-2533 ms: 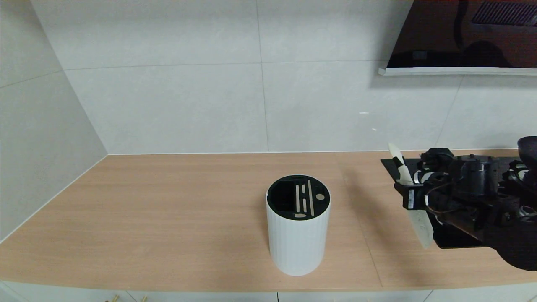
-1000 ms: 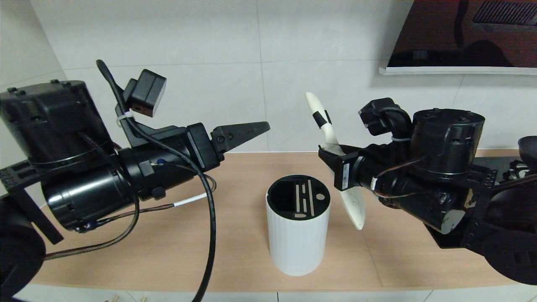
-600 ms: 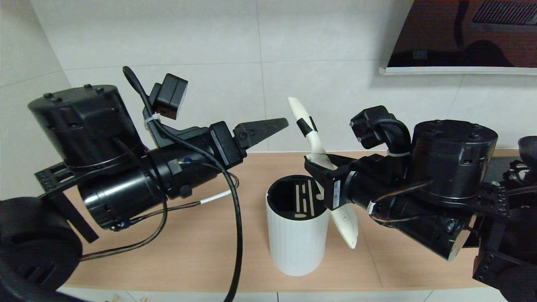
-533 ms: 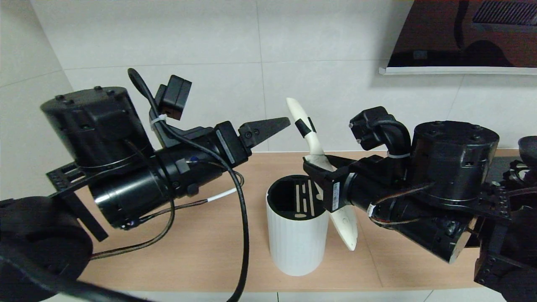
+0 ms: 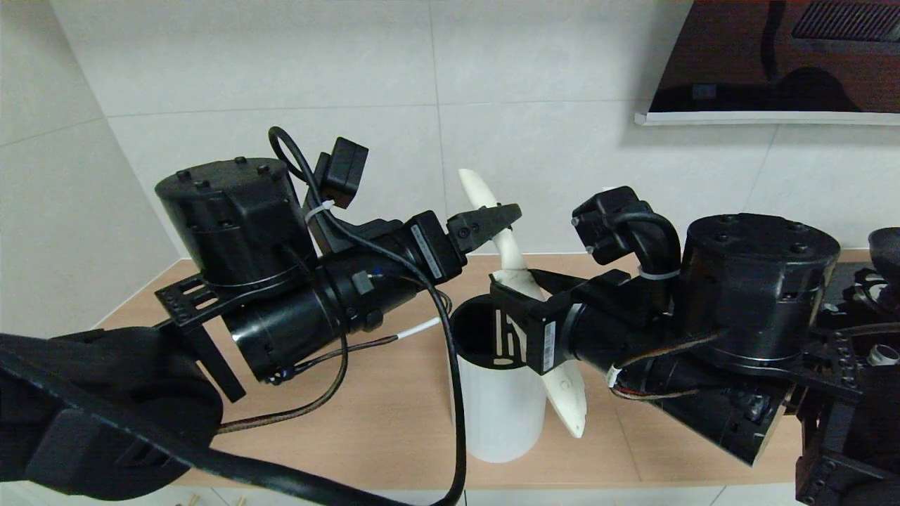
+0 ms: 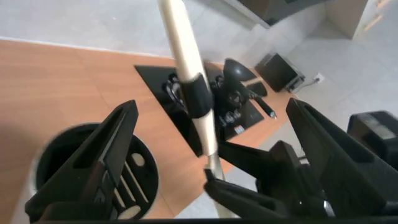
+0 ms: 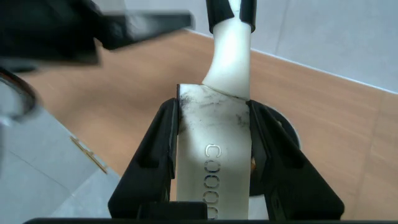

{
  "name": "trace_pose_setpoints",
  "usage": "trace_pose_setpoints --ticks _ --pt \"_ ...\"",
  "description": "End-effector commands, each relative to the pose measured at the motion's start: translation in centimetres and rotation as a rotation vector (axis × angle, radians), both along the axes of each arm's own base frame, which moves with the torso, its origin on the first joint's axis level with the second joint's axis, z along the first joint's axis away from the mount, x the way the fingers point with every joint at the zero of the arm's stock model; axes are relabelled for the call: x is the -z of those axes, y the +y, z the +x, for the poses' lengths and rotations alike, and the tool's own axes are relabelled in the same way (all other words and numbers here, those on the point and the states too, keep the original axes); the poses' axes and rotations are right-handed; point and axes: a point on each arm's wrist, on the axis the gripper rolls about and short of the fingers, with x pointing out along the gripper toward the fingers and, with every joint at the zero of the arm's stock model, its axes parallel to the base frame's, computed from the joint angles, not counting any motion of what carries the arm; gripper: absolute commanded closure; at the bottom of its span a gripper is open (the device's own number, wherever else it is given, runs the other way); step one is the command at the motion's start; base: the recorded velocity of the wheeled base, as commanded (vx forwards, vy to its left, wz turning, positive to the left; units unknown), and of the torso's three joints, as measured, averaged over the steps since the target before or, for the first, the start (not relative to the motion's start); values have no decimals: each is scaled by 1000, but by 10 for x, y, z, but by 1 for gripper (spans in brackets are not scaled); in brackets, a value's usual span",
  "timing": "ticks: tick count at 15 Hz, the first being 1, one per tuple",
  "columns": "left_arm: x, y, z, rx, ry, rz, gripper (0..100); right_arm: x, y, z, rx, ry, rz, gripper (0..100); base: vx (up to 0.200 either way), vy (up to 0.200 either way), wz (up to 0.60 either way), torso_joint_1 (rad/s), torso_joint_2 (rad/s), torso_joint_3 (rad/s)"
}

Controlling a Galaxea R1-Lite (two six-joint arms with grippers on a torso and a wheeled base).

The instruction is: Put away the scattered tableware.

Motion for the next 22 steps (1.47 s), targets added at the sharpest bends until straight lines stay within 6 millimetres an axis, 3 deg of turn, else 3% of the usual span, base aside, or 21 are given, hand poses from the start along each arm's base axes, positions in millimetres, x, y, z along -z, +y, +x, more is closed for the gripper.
trace_pose_setpoints --ticks 1,10,11,22 --pt "1 -2 2 2 2 -2 0 5 4 -2 -13 6 -7 100 0 0 0 0 0 0" --pt "6 -4 5 -2 14 10 0 8 9 -10 -43 10 -6 100 0 0 0 0 0 0" --pt "6 -4 5 -2 14 10 100 7 9 -10 -43 1 4 100 0 0 0 0 0 0" --pt "7 -5 5 1 17 12 100 6 8 -11 -44 -9 17 100 0 0 0 0 0 0"
